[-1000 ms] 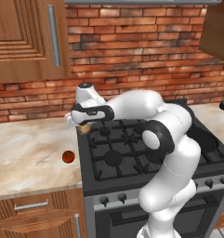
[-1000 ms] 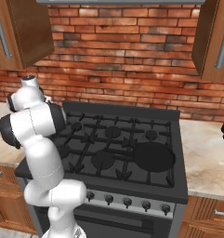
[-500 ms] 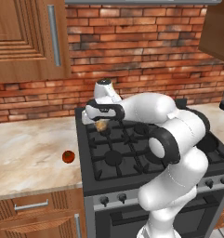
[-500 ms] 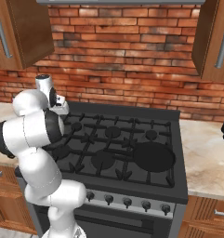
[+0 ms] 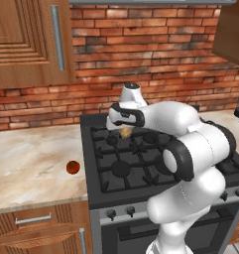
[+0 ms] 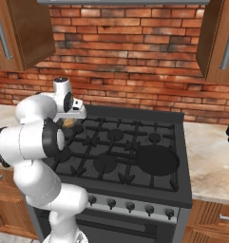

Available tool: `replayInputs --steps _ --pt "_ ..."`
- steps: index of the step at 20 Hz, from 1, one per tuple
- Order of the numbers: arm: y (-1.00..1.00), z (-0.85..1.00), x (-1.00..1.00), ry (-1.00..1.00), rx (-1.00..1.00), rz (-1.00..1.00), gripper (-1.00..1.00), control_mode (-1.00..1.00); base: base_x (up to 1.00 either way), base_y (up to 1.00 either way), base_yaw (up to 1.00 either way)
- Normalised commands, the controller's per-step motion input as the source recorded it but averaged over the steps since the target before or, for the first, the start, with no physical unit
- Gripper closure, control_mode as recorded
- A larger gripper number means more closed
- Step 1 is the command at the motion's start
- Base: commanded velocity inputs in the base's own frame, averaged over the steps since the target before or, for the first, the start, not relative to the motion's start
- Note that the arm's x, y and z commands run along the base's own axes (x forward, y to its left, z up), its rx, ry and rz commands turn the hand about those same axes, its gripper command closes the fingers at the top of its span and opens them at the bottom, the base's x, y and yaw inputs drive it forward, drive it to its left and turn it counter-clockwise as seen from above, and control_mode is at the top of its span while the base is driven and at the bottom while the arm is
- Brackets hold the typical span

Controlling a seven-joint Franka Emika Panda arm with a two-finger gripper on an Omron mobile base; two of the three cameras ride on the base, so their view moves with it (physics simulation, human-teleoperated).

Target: Place the pan on the front right burner on the stove. Then place the tomato and the onion in the pan and turn on the front right burner.

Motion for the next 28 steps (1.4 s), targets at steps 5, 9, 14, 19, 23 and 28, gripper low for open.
replayInputs --steps 5,9,14,19,23,28 --pt "-0.81 0.00 0.00 0.02 0.00 -0.06 1.00 -1.00 0.00 0.00 0.00" --pt "-0.81 0.00 0.00 0.03 0.00 -0.06 1.00 -1.00 0.00 0.00 0.00" --pt "-0.77 0.04 0.00 0.04 0.00 -0.08 1.00 -1.00 0.00 0.00 0.00" --pt "-0.75 0.04 0.00 0.04 0.00 -0.09 1.00 -1.00 0.00 0.00 0.00" --pt "-0.78 0.01 0.00 0.06 0.00 -0.08 1.00 -1.00 0.00 0.00 0.00" --pt "-0.72 0.02 0.00 0.05 0.00 -0.07 1.00 -1.00 0.00 0.00 0.00"
